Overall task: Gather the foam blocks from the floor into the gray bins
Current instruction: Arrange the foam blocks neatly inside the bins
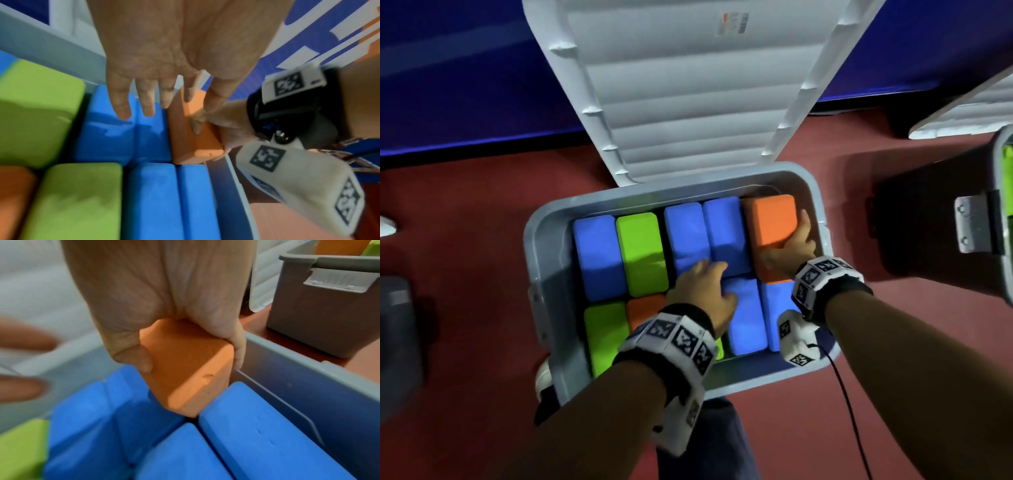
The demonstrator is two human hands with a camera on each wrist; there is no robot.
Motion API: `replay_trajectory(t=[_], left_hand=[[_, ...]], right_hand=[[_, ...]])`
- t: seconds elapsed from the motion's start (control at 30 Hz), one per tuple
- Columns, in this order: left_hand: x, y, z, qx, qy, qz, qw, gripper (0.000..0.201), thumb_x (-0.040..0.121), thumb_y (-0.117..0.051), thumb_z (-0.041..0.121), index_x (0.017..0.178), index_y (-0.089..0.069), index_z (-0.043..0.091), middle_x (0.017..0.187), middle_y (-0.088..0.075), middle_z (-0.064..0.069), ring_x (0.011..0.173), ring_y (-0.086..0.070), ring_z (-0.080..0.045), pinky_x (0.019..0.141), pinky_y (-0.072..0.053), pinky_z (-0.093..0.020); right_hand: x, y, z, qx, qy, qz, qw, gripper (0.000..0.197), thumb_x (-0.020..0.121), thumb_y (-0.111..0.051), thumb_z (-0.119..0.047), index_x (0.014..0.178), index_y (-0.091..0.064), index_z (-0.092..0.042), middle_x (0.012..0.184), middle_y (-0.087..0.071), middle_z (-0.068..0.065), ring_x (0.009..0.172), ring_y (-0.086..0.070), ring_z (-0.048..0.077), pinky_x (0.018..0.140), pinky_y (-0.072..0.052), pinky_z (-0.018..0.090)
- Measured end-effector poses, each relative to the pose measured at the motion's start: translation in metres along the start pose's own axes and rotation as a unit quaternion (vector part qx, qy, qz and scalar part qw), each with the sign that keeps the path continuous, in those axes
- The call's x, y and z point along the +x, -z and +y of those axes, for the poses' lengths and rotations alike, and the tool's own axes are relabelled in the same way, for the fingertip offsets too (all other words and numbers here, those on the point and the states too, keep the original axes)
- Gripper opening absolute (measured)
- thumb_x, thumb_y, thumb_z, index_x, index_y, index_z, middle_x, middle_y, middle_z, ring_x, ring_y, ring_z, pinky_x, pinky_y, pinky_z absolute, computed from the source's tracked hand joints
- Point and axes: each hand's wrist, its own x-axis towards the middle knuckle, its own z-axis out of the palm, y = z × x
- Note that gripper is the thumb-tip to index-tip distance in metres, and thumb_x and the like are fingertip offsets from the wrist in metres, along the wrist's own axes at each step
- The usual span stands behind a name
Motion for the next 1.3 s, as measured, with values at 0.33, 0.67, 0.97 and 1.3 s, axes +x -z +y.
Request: replay_trajectory(t=[0.33,0.67,0.97,1.3], left_hand=[[-0.013,-0.006,-0.120,0.147,0.104,0.000,0.984,0.054,0.084,-0.054,0.029,0.136,-0.039,0.024,0.155,-0.016,-0.011,0.136,-0.030,-0.032,0.109,-0.031,-0.040],[-0.037,-0.026,-0.130,0.124,0.093,-0.045,0.987,0.058,0.087,-0.051,0.032,0.142,-0.034,0.029,0.156,-0.019,-0.002,0.139,-0.025,-0.024,0.110,-0.030,-0.039],[-0.063,-0.012,-0.165,0.169,0.176,0.030,0.969,0.056,0.084,-0.056,0.031,0.137,-0.040,0.030,0.152,-0.016,-0.002,0.134,-0.022,-0.031,0.110,-0.027,-0.039],[-0.068,-0.015,-0.180,0.163,0.145,-0.062,0.974,0.067,0.089,-0.052,0.037,0.148,-0.020,0.034,0.158,0.013,-0.003,0.145,-0.008,-0.025,0.114,-0.024,-0.042]], right_hand=[[0.059,-0.038,0.005,-0.063,0.020,0.057,0.996,0.101,0.072,-0.064,-0.026,0.146,0.003,-0.044,0.148,-0.020,0.018,0.133,-0.026,0.047,0.112,-0.017,0.053],[-0.047,-0.063,0.066,-0.075,0.176,0.150,0.970,0.064,0.074,-0.066,-0.026,0.131,-0.044,-0.007,0.124,-0.041,0.023,0.112,-0.043,0.043,0.090,-0.037,0.047],[-0.078,-0.109,0.098,-0.212,0.070,0.034,0.974,0.111,0.066,-0.081,-0.035,0.147,-0.011,-0.005,0.136,-0.026,0.015,0.121,-0.033,0.036,0.096,-0.039,0.043],[-0.078,-0.114,0.092,-0.205,0.014,0.009,0.979,0.091,0.062,-0.082,-0.046,0.125,-0.031,-0.004,0.128,-0.033,0.013,0.117,-0.039,0.038,0.096,-0.037,0.045]])
